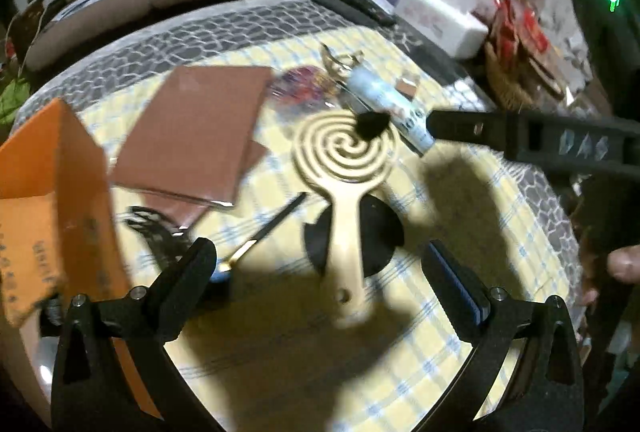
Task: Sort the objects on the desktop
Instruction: 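Move both grippers back over the table toward the beige spiral hairbrush, then close the left gripper on the beige hairbrush handle, then lift the hairbrush with the left gripper while the right gripper grasps its head, then carry the hairbrush over the box with both grippers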
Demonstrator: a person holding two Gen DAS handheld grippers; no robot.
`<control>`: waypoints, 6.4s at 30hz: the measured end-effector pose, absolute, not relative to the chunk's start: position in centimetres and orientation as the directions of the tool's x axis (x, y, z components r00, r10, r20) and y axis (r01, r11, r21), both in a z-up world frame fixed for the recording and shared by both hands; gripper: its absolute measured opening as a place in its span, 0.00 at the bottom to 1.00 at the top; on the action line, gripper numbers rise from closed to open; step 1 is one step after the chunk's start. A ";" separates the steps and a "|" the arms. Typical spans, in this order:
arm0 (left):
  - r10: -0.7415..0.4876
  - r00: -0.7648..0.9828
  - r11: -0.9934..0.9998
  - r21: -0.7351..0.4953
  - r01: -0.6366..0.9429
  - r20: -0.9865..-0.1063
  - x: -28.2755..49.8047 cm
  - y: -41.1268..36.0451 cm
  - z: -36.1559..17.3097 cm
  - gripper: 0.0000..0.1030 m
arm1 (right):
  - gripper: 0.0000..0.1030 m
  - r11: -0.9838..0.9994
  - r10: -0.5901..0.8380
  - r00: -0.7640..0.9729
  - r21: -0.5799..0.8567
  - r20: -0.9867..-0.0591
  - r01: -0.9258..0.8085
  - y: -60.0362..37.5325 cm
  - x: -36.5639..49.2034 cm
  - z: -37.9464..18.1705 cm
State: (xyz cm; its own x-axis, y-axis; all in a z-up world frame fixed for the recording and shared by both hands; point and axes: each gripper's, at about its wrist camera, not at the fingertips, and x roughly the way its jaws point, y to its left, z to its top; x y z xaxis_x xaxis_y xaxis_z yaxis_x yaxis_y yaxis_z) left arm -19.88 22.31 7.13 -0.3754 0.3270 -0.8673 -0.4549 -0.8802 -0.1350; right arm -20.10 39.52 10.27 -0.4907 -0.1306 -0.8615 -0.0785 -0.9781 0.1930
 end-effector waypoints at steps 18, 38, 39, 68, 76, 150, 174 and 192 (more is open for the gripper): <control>0.303 -0.348 -0.892 -0.136 -0.432 -0.887 -20.5 23.9 1.3 0.33 | 0.54 -0.886 -0.358 -0.466 0.452 -0.809 -0.103 41.2 -22.1 5.6; 0.428 -0.406 -0.853 -0.212 -0.477 -0.808 -16.2 20.8 8.7 0.17 | 0.26 -0.831 -0.442 -0.509 0.550 -0.739 -0.077 37.5 -19.2 7.6; 0.435 -0.408 -0.851 -0.218 -0.478 -0.803 -16.0 20.6 9.1 0.04 | 0.26 -0.825 -0.451 -0.512 0.560 -0.731 -0.074 37.1 -19.0 7.9; 0.273 -0.441 -0.897 -0.061 -0.437 -0.855 -16.6 18.2 6.9 0.47 | 0.57 -0.908 -0.309 -0.504 0.408 -0.807 -0.096 35.3 -18.6 9.5; 0.199 -0.419 -0.915 -0.015 -0.403 -0.886 -18.4 19.6 3.0 0.47 | 0.57 -0.888 -0.336 -0.453 0.438 -0.825 -0.139 35.8 -20.7 4.5; 0.505 -0.342 -0.849 -0.384 -0.363 -0.792 -14.3 17.3 6.0 0.17 | 0.53 -0.666 -0.562 -0.416 0.689 -0.715 -0.285 37.1 -15.8 2.3; 0.444 -0.543 -0.892 -0.295 -0.342 -0.713 -13.2 2.4 15.2 0.19 | 0.44 -0.674 -0.686 -0.463 0.729 -0.561 0.115 20.9 -18.1 13.2; 0.156 -0.521 -0.982 -0.073 -0.177 -0.839 -15.2 -8.5 10.2 0.18 | 0.46 -0.699 -0.715 -0.267 0.654 -0.646 0.290 4.2 -21.4 8.5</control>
State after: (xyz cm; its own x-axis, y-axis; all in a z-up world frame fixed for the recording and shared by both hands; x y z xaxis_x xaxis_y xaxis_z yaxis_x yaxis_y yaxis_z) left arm -15.21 -8.51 10.22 -0.5209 0.1562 -0.8392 -0.1771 -0.9815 -0.0728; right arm -21.37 4.23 8.55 -0.2672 -0.7151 -0.6459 0.2901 -0.6989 0.6537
